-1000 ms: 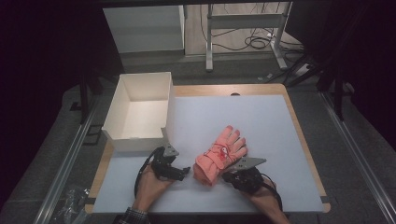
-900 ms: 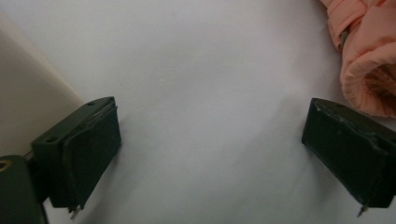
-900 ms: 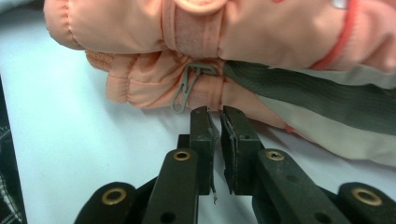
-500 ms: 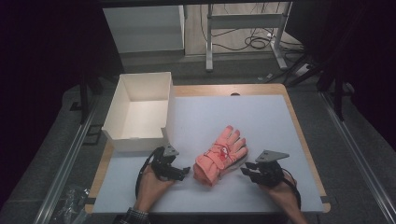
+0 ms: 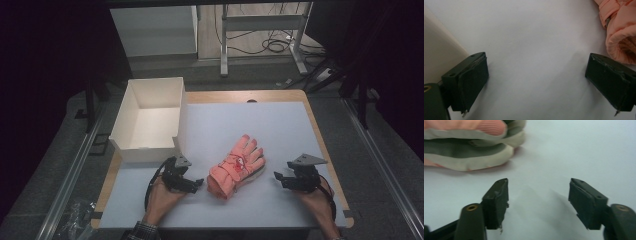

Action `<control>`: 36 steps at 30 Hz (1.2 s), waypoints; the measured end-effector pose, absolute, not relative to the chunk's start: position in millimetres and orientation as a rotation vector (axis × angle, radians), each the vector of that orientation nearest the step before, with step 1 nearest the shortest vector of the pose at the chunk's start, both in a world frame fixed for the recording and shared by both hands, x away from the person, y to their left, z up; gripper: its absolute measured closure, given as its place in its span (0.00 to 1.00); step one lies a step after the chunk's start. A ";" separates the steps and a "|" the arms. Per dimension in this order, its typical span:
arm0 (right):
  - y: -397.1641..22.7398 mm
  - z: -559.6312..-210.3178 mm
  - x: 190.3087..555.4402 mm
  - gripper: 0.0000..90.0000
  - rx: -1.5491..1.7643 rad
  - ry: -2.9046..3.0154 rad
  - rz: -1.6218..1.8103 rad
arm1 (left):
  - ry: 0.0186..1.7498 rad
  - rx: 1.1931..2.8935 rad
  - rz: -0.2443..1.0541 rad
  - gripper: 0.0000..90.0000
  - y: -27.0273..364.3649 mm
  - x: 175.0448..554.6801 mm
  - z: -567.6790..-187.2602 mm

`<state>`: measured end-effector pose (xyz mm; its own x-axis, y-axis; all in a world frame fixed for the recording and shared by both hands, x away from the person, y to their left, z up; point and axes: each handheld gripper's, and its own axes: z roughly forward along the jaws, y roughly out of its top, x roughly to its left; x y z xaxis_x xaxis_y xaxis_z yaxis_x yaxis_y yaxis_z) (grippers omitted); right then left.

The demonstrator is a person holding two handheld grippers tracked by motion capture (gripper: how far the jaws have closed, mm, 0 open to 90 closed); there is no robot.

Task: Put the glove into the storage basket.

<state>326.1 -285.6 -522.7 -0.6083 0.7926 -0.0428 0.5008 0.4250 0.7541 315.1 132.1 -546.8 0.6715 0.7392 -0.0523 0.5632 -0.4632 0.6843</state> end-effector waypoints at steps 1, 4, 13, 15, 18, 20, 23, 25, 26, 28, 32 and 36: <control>-286.7 -523.6 327.1 0.31 1.107 2.286 1.007 | 0.997 2.195 0.312 0.06 131.4 315.6 -545.5; -288.6 -528.1 330.2 0.26 1.130 2.293 0.964 | 0.986 2.184 0.273 0.06 128.0 315.9 -539.2; -288.4 -529.6 331.4 0.22 1.142 2.297 0.953 | 0.966 2.191 0.281 0.07 125.2 321.7 -514.2; -288.5 -529.7 331.4 0.22 1.144 2.297 0.955 | 0.974 2.181 0.283 0.07 126.4 323.9 -506.4; -288.5 -529.8 331.3 0.22 1.143 2.296 0.956 | 0.972 2.178 0.281 0.07 125.7 326.4 -497.3; -288.6 -529.9 331.3 0.22 1.143 2.295 0.956 | 0.964 2.174 0.282 0.07 123.7 327.5 -491.2; -288.6 -530.0 331.2 0.22 1.142 2.294 0.957 | 0.950 2.165 0.274 0.06 118.0 328.7 -481.2; -288.6 -530.1 331.1 0.22 1.142 2.294 0.957 | 0.940 2.159 0.267 0.06 112.3 329.5 -474.6; -288.6 -530.1 331.1 0.22 1.141 2.294 0.957 | 0.937 2.158 0.265 0.05 109.0 329.9 -471.5; -288.7 -530.1 331.1 0.22 1.141 2.294 0.957 | 0.923 2.158 0.251 0.04 102.1 330.4 -465.6; -288.7 -530.2 331.0 0.22 1.142 2.292 0.957 | 0.886 2.162 0.224 0.00 86.2 329.1 -456.3; -288.7 -530.2 330.9 0.22 1.143 2.292 0.959 | 0.845 2.189 0.197 0.00 67.6 327.1 -454.2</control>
